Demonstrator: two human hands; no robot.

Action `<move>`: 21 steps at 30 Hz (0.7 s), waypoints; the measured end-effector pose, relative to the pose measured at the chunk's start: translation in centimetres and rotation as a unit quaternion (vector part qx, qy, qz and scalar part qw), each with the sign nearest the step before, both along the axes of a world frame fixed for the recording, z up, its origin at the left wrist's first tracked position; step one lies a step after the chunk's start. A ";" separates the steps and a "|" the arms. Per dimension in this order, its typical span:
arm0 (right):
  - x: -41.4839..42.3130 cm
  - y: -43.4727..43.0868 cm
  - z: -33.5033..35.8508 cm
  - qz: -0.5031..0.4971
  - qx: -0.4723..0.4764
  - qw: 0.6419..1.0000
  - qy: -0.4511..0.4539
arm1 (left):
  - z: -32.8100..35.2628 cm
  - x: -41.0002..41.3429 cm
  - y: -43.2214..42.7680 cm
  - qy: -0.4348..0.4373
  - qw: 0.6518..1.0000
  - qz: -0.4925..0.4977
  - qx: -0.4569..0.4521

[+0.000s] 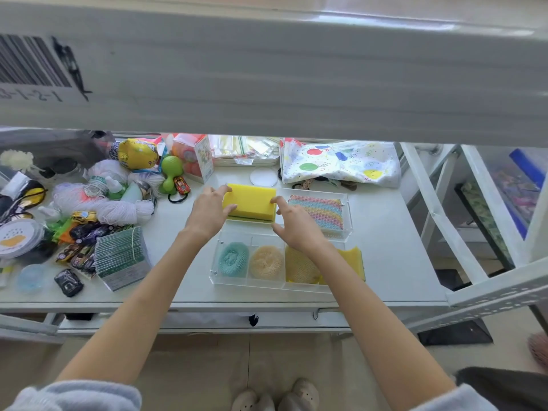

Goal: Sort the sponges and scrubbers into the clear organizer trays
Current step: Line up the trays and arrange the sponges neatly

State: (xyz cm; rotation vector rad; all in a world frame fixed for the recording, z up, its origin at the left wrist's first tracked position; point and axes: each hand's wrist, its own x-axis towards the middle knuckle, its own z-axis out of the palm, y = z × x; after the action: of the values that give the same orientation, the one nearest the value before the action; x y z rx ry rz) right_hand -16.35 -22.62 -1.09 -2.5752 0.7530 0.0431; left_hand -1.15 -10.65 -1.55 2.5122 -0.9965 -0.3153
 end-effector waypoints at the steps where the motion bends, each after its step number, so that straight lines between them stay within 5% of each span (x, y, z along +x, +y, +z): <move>1: 0.0 -0.1 0.0 -0.002 0.005 1.000 -0.006 | -0.1 -0.1 0.0 -0.003 1.000 0.004 -0.012; 21: 0.5 -0.3 -1.0 -0.025 0.067 0.997 -0.019 | -0.4 -0.6 -0.3 0.025 0.999 -0.011 -0.026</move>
State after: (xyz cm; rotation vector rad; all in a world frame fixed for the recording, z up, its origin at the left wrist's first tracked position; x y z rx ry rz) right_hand -15.83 -22.87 -2.06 -2.4225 0.7740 0.0281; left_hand -1.75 -10.91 -1.92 2.4364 -1.0002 -0.3534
